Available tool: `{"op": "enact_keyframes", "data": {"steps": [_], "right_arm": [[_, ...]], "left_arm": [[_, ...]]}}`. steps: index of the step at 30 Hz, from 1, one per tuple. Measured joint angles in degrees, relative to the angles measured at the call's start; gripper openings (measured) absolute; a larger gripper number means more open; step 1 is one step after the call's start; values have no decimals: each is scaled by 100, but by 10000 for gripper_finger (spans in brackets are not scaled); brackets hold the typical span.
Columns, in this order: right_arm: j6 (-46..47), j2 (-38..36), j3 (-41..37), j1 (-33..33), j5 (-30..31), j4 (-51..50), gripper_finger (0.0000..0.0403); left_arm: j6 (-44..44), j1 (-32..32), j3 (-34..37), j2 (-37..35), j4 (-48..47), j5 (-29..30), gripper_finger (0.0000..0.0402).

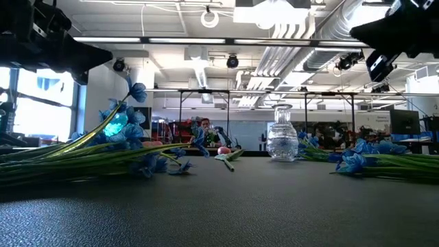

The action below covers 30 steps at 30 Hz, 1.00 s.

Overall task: Sort flowers into vase by color
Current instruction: Put the blue flowers into the transparent vase

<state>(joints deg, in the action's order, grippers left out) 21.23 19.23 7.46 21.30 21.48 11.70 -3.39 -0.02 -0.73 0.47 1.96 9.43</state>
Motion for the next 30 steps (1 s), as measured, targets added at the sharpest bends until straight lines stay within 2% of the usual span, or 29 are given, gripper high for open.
{"op": "enact_keyframes", "data": {"steps": [4,7,12,18,22,26,30], "right_arm": [[458,1142,1171,0,-1,-1686,1],[1222,2044,2142,0,-177,-3212,14],[2472,3590,3468,86,-1229,-4854,77],[3767,5294,4343,613,-2222,-5376,177],[4743,6147,4492,1139,-2479,-5392,230],[5711,6721,4442,1693,-2506,-5386,254],[6284,7071,4324,1894,-2502,-5482,259]], "left_arm": [[-74,0,0,0,4,14,0],[-129,-1,-2,0,4,16,0],[-209,-2,0,0,9,84,0],[-208,1,0,0,96,468,0],[-389,-2,0,0,136,479,0],[-594,-2,0,0,138,475,0],[-706,-3,0,0,224,473,0]]}}
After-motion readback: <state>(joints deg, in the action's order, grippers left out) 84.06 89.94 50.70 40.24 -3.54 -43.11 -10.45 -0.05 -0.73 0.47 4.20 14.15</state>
